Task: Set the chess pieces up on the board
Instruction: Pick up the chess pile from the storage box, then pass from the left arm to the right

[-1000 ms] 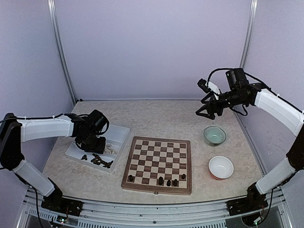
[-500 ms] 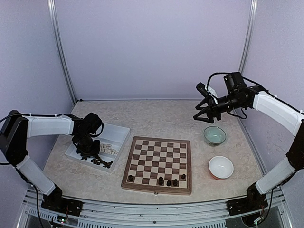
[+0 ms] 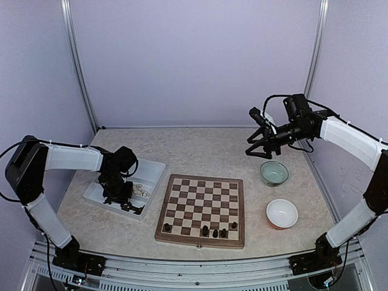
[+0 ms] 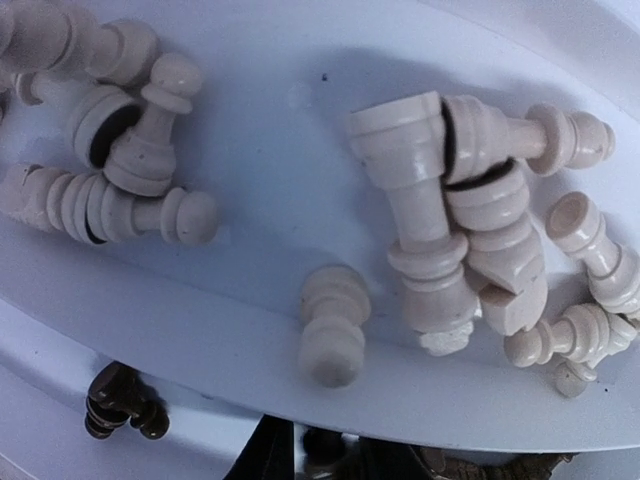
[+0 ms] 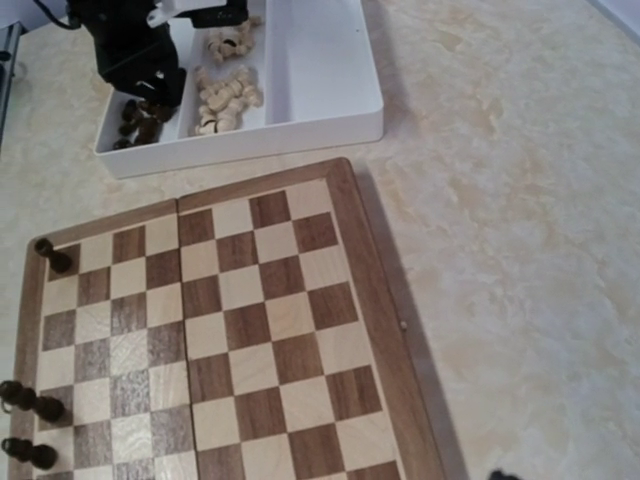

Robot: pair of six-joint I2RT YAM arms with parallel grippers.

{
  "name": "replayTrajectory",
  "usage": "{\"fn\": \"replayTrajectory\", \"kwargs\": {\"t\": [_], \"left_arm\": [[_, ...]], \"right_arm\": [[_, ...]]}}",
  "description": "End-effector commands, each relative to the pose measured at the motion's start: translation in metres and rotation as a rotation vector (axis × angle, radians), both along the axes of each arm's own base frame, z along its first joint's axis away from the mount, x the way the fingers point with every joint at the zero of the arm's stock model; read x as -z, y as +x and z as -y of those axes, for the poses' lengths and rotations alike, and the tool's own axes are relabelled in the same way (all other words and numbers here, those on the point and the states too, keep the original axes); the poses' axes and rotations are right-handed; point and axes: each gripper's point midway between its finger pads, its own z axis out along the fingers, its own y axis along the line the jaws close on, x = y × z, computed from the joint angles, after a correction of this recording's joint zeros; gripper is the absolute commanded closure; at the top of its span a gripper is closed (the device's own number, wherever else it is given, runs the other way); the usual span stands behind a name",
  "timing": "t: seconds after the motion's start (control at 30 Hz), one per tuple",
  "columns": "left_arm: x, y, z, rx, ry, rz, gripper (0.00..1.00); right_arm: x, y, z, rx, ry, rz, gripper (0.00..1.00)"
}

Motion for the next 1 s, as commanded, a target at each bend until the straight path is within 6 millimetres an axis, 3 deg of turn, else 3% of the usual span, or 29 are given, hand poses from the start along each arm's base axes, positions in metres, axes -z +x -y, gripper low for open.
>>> {"fn": "replayTrajectory", "kwargs": {"t": [0.0,0.13,0.3,0.5,0.63,0.77,0.97], "left_arm": [[0.008,-0.009,0.000,0.023,0.024,-0.047,0.80],[-0.011,-0.011,-0.002,0.008,0.051,-0.031,0.87],[-0.064,-0.002,0.003,-0.054,-0.013,0.077,0.90],[-0.118,0.012,0.034,-0.114,-0.257,0.221,0.91],[-0.148,0.025,0.071,-0.151,-0.518,0.312,0.91],[-0.179,0.031,0.113,-0.149,-0.757,0.376,0.91],[-0.194,0.031,0.155,-0.114,-0.871,0.386,0.91]], "right_arm": [[-0.003,-0.006,-0.004,-0.033,0.021,-0.021,0.29],[-0.006,-0.008,-0.006,-0.044,0.027,-0.031,0.31],[-0.008,-0.014,-0.011,-0.075,0.031,-0.027,0.32],[0.005,-0.033,-0.034,-0.156,-0.056,-0.011,0.34],[0.011,-0.044,-0.060,-0.201,-0.146,0.087,0.36],[-0.005,-0.053,-0.092,-0.248,-0.166,0.197,0.37],[-0.005,-0.074,-0.128,-0.335,-0.154,0.219,0.37]]}}
